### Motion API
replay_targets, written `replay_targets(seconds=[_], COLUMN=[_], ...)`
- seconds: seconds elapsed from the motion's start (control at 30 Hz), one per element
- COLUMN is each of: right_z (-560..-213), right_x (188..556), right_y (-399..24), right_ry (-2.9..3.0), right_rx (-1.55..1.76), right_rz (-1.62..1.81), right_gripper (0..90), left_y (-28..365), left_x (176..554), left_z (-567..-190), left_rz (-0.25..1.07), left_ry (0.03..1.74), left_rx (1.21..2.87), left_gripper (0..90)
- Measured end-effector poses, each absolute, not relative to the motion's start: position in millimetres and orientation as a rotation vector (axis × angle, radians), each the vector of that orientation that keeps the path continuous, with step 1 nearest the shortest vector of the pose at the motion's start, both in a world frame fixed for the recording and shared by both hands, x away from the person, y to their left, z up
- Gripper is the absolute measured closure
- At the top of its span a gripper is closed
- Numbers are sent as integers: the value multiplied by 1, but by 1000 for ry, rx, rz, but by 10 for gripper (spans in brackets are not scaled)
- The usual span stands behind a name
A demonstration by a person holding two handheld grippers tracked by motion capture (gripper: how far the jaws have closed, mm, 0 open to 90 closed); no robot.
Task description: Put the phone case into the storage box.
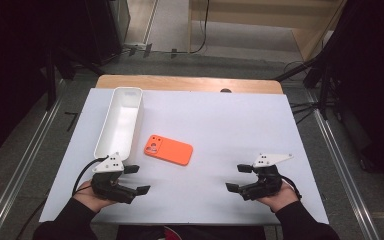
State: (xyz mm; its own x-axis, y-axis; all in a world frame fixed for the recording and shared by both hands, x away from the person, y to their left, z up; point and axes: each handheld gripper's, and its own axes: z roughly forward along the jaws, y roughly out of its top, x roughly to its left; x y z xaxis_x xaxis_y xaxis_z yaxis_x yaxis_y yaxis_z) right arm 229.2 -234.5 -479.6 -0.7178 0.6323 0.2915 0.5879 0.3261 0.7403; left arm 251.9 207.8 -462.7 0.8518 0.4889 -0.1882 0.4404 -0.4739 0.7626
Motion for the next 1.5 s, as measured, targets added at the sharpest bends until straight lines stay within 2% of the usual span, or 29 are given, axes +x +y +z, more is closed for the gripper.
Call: replay_targets(seconds=[1.5], right_z=[-482], right_x=[234], right_y=[-237], right_ry=[2523], right_rx=[1174], right_rz=[1372], right_gripper=[138], left_y=[209], left_x=[251], left_z=[-462], left_rz=[72], left_ry=[656], left_rx=[2138], left_gripper=[191])
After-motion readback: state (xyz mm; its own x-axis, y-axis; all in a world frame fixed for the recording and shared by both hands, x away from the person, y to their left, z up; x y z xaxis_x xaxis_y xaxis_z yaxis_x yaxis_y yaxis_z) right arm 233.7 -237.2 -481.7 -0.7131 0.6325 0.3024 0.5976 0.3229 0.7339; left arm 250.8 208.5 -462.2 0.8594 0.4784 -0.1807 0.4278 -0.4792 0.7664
